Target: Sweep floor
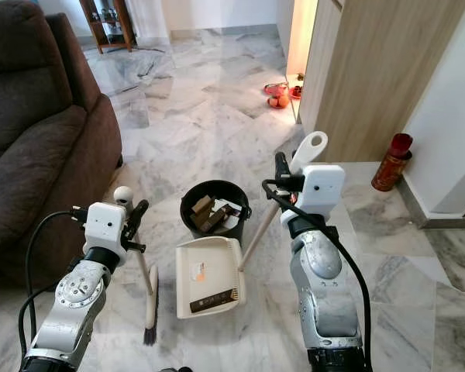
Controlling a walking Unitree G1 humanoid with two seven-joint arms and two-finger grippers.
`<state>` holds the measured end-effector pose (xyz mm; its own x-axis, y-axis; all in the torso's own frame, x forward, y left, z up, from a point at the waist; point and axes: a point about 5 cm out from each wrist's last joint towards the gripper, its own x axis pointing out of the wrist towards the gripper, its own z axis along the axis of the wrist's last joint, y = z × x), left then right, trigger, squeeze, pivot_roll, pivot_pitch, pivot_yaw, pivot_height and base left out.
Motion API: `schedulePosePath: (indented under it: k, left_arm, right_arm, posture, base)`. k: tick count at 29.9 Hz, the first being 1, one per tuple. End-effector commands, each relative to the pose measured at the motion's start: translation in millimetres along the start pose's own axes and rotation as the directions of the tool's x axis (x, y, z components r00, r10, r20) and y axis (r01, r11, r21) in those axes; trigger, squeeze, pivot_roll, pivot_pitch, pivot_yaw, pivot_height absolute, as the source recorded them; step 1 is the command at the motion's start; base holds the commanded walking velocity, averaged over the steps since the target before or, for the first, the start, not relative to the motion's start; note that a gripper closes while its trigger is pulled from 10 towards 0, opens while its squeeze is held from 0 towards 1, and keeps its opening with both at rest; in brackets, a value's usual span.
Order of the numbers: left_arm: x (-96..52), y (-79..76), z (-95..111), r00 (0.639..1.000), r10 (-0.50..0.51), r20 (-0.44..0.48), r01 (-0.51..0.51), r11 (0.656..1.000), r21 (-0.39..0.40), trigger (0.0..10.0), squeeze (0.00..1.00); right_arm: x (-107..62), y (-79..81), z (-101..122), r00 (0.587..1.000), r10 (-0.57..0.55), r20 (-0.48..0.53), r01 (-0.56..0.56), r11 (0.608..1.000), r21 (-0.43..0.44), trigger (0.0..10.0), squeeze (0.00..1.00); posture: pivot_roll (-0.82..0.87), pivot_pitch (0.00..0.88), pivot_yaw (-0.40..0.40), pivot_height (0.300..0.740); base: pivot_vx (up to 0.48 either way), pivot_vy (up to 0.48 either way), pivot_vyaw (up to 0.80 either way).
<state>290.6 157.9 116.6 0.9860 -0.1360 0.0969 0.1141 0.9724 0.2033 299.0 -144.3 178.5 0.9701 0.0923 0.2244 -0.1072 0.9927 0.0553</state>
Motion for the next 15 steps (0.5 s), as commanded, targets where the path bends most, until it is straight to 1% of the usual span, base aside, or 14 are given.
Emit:
schedulePosePath:
  k: [1, 2, 4, 9, 15]
  left_arm:
    - [1.3, 7.3, 6.5, 0.999, 0.021, 0.039, -0.021, 0.999, 0.024, 10.0, 0.00]
    - [1.2, 7.7, 6.5, 0.999, 0.022, 0.039, -0.023, 0.999, 0.024, 10.0, 0.00]
    - [1.3, 7.9, 6.3, 0.999, 0.022, 0.039, -0.023, 0.999, 0.024, 10.0, 0.00]
    - [1.0, 9.1, 6.9, 0.999, 0.027, 0.044, -0.029, 0.999, 0.025, 10.0, 0.00]
    - [0.8, 9.1, 7.5, 0.999, 0.027, 0.047, -0.029, 0.999, 0.026, 10.0, 0.00]
  right_arm:
    - [4.9, 3.7, 27.6, 0.994, 0.017, 0.112, -0.018, 1.000, 0.013, 10.0, 0.00]
    - [6.3, 3.5, 32.9, 0.992, 0.013, 0.128, -0.015, 1.000, 0.015, 10.0, 0.00]
    - [6.9, 3.6, 35.2, 0.991, 0.012, 0.134, -0.014, 1.000, 0.016, 10.0, 0.00]
    - [11.8, 5.8, 54.8, 0.979, -0.010, 0.204, 0.002, 0.999, 0.036, 10.0, 0.00]
    - [13.6, 8.6, 63.7, 0.973, -0.003, 0.231, -0.007, 0.999, 0.042, 10.0, 0.00]
  posture:
    - [0.11, 0.082, 0.064, 0.740]
    - [0.11, 0.082, 0.064, 0.740]
    - [0.11, 0.082, 0.064, 0.740]
    - [0.11, 0.080, 0.067, 0.740]
    - [0.11, 0.078, 0.067, 0.740]
  base:
    - [0.000, 0.000, 0.00]
    - [0.000, 0.000, 0.00]
    - [0.000, 0.000, 0.00]
    - [0.000, 0.000, 0.00]
    - [0.000, 0.000, 0.00]
